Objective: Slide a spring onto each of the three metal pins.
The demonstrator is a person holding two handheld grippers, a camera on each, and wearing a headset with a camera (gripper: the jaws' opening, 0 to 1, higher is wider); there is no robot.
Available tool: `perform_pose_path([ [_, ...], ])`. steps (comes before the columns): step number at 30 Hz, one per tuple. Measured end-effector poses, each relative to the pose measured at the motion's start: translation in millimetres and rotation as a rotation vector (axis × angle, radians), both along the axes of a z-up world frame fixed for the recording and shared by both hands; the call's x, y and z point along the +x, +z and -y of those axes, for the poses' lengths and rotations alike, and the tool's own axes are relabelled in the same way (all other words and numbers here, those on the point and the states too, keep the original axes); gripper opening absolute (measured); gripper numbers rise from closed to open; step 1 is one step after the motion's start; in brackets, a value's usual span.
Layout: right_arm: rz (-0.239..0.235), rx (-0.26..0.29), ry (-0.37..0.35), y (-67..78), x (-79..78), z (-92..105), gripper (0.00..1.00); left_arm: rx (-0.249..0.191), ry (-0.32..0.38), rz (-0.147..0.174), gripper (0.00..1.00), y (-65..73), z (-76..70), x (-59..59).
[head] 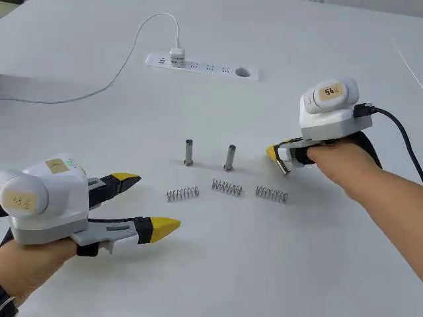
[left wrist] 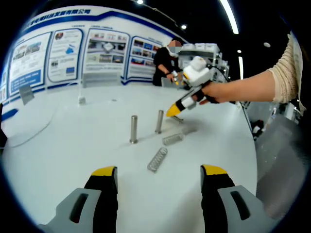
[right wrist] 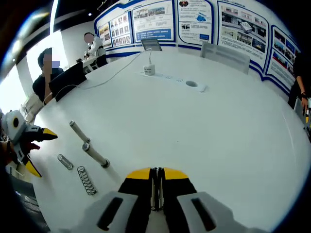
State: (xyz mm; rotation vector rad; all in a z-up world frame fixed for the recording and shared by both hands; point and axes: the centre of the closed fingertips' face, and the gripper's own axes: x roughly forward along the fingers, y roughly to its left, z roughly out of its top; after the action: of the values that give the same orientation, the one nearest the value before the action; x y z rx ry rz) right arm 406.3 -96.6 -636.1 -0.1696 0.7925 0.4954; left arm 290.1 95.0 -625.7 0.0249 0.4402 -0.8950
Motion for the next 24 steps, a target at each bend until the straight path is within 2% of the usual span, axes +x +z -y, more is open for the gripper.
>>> perform_pose_path([
  [9, 0.027, 0.009, -0.002, 11.4, -3.9, 2.6, 0.09, 0.0, -0.008, 0.009, 0.7, 3.8, 3.7, 0.3],
  [24, 0.063, 0.025, -0.019, 22.0, -14.8, 8.8, 0.09, 0.004, -0.023, 0.024, 0.7, 10.0, 7.9, -0.6],
])
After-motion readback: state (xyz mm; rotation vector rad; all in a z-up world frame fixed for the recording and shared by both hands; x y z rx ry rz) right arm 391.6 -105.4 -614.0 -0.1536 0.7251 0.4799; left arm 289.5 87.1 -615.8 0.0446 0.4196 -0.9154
